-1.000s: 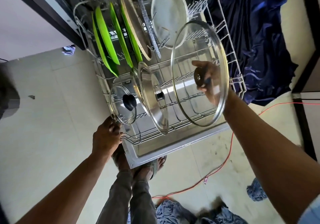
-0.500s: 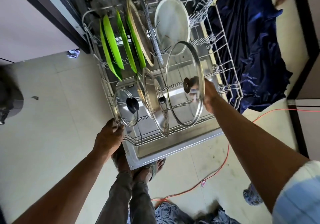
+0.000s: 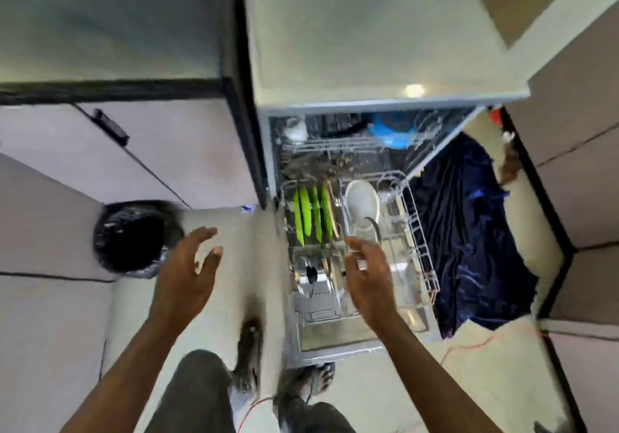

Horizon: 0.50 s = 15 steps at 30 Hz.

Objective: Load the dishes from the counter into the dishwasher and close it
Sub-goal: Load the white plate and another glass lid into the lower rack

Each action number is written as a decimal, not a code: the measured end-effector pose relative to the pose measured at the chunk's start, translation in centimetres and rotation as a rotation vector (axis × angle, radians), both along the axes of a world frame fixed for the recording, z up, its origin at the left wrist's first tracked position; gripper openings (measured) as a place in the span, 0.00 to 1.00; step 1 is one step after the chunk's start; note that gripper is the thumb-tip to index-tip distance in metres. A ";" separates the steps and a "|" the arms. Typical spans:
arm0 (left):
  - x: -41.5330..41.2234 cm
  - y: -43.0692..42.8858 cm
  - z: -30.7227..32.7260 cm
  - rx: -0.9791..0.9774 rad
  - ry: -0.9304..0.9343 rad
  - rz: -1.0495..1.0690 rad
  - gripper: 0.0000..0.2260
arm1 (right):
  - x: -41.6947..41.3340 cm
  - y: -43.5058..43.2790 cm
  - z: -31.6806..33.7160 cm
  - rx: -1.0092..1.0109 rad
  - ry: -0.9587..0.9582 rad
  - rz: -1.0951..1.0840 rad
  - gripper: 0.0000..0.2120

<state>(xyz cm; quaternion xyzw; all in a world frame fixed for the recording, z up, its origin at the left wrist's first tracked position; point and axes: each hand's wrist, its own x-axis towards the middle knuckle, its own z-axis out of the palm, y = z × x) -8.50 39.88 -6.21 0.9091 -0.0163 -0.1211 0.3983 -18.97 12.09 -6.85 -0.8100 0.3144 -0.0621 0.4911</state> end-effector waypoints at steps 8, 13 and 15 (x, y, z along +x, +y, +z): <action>3.1 14.1 12.7 0.024 -0.317 0.123 0.15 | 11.1 15.2 12.7 0.004 -0.239 0.368 0.18; 6.3 25.2 14.3 0.029 -0.402 0.263 0.17 | 18.0 25.7 13.6 0.007 -0.239 0.520 0.15; 7.7 30.1 14.4 0.040 -0.434 0.331 0.17 | 21.0 30.4 13.5 -0.006 -0.237 0.605 0.16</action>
